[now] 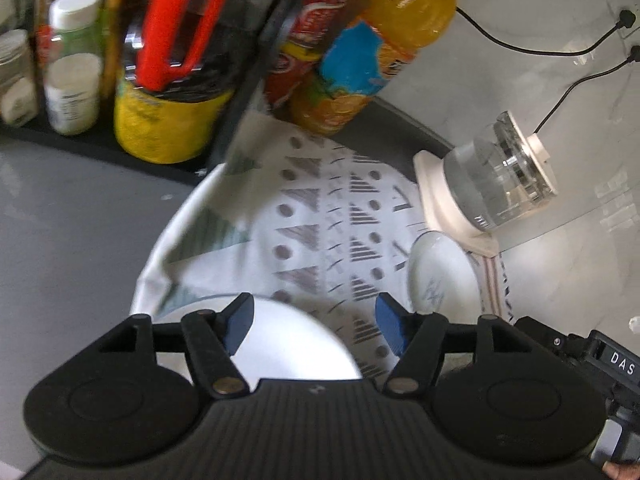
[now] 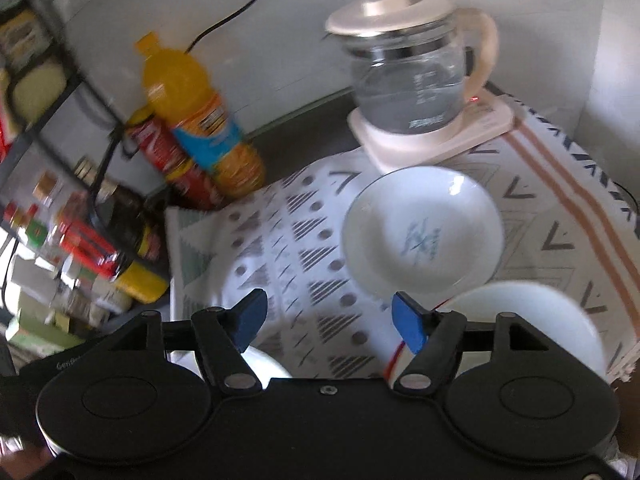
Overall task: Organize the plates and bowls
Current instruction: 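Move both grippers to the rim of the white 'Bakery' plate, then close both grippers on the 'Bakery' plate rim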
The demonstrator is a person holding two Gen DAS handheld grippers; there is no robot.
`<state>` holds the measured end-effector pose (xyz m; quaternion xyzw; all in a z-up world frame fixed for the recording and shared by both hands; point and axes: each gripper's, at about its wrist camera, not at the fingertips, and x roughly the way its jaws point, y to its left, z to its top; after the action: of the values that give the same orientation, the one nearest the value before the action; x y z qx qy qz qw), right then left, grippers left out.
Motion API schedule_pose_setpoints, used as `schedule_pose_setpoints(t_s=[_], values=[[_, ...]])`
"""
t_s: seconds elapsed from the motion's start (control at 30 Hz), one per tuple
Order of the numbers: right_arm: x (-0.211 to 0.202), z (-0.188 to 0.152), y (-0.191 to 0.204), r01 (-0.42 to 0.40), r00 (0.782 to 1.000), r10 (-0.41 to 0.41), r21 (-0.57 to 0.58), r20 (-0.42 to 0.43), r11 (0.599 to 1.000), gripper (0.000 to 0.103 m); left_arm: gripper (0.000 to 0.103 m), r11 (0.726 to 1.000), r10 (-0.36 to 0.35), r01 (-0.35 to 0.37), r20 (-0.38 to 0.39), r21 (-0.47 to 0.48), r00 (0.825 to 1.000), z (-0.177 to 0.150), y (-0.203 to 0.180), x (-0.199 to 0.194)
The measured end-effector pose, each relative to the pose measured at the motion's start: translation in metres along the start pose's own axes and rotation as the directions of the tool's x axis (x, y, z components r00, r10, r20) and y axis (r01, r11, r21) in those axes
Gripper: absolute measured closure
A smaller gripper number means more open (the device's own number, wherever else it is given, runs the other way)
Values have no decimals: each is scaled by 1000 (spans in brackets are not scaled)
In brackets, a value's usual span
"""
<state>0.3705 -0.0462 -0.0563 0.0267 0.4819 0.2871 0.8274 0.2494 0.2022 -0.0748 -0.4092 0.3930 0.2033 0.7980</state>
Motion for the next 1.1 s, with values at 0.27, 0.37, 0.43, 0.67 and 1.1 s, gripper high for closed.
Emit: schedule_pose_setpoints(t_s=[0.27,0.37,0.43,0.67,1.1], values=[[18,37,-40,47,998,-45,46,-43,998,35,38,998,-36,35,-22,-55,999,7,-34,38],[28,45,-54,62,995,-57,60,-78,996,36,39,995,-50,47,-34,-87,998,7,-44,54],[35,50,-63,74,993,-68,66,-96,995,36,39,993,-56,51,-45,-103,997,5,-49,65],[65,63,-92,102,981,-87,81,-175,991,48,48,983,-65,49,-85,-177,994,-2,-58,105],[123,74,-127,136,939,-108,65,-327,989,61,75,962,-55,23,-112,-271,992,-10,-67,154]])
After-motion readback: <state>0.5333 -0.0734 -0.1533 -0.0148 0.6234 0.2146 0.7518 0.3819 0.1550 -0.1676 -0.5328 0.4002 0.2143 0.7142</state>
